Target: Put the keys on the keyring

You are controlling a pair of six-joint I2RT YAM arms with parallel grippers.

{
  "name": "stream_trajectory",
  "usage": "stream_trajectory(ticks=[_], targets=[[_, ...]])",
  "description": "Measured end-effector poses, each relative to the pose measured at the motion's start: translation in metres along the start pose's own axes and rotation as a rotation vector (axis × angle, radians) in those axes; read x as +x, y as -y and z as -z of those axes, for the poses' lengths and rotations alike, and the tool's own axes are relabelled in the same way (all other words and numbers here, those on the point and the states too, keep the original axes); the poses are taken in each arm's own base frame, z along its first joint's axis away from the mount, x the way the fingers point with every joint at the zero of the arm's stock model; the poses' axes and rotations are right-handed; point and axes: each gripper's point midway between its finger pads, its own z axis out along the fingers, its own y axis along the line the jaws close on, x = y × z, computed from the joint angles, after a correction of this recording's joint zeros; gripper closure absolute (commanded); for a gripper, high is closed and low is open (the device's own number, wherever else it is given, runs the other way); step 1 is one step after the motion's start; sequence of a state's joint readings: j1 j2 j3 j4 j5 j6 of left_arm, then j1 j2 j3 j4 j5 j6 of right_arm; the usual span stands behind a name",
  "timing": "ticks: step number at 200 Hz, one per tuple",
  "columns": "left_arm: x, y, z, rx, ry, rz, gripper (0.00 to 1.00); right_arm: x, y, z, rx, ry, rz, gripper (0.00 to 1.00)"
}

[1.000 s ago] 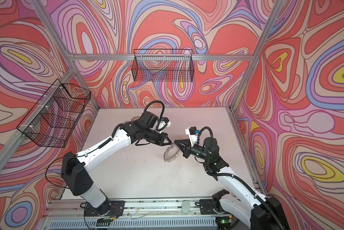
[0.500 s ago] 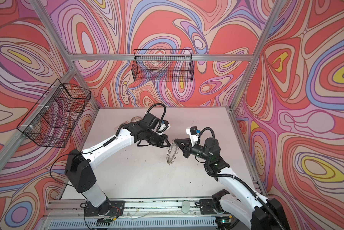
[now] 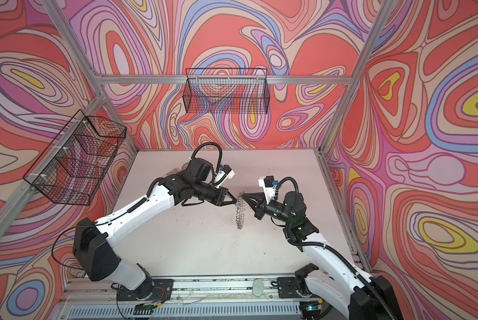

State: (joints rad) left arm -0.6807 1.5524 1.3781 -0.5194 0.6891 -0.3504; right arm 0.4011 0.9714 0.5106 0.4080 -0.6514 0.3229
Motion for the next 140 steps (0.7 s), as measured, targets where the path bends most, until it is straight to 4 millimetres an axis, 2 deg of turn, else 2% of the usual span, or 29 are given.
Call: stream_trajectory(ticks=[39, 84, 140], targets=[[-0.009, 0.007, 0.002, 0.023, 0.036, -0.031, 1.00, 0.000, 0.000, 0.000, 0.000, -0.001, 0.000, 1.00], [-0.007, 0.017, -0.001, 0.050, 0.032, -0.052, 1.00, 0.000, 0.000, 0.000, 0.000, -0.001, -0.001, 1.00], [-0.008, 0.019, 0.000, 0.048, 0.037, -0.058, 1.00, 0.001, 0.001, 0.000, 0.002, -0.002, -0.001, 1.00]])
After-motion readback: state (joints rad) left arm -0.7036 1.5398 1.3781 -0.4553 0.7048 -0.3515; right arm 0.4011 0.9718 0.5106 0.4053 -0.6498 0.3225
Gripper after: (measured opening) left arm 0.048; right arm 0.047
